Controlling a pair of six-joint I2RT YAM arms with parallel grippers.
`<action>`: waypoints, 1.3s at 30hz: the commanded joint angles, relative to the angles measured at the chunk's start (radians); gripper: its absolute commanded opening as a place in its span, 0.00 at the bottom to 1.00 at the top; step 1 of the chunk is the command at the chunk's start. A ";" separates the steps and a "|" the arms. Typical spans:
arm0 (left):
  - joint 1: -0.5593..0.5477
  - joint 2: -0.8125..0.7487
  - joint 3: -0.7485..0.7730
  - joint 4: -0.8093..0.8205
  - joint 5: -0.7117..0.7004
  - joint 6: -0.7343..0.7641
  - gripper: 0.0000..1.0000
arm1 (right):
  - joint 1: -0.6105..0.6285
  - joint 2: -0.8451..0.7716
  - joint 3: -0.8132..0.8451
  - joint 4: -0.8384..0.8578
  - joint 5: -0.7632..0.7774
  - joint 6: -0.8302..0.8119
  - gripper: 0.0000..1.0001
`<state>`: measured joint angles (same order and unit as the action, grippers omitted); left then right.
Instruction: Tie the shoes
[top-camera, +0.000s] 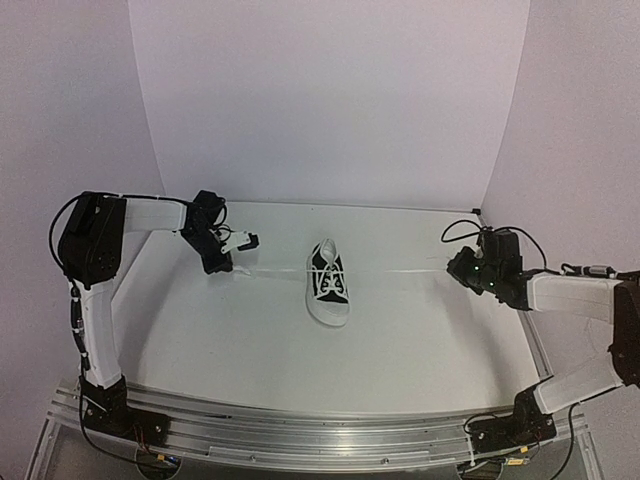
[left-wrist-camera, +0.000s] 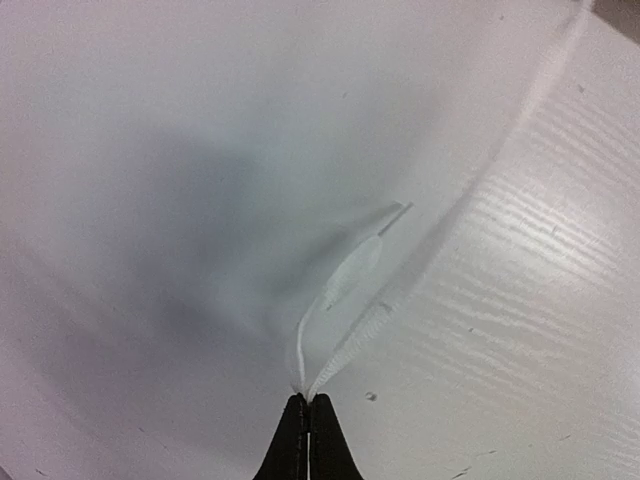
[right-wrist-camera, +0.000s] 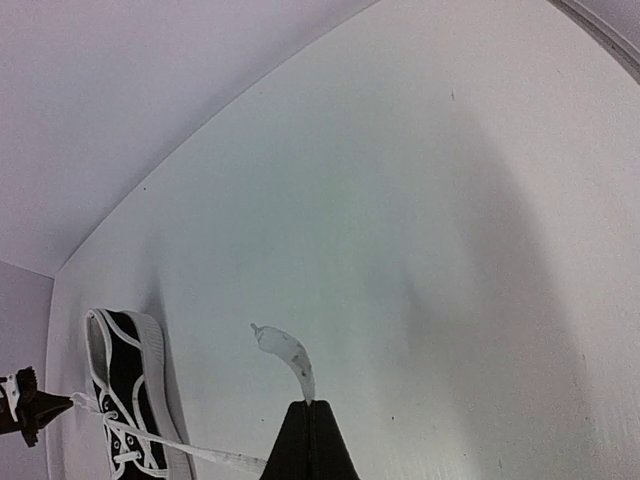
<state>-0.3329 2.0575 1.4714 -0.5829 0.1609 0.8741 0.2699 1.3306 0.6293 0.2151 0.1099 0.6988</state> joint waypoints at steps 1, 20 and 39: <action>0.050 -0.067 -0.039 0.017 -0.057 0.025 0.00 | -0.043 0.015 -0.012 -0.012 -0.007 0.041 0.00; 0.070 -0.092 0.027 -0.096 0.020 -0.036 0.00 | -0.061 0.432 0.129 -0.152 -0.226 0.217 0.03; 0.015 -0.205 0.302 -0.418 0.560 -0.358 0.00 | 0.347 0.444 0.642 -0.229 -0.406 -0.985 0.78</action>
<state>-0.3256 1.9000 1.7289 -0.9487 0.6590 0.5765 0.4825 1.6245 1.1496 -0.1602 -0.0381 0.1942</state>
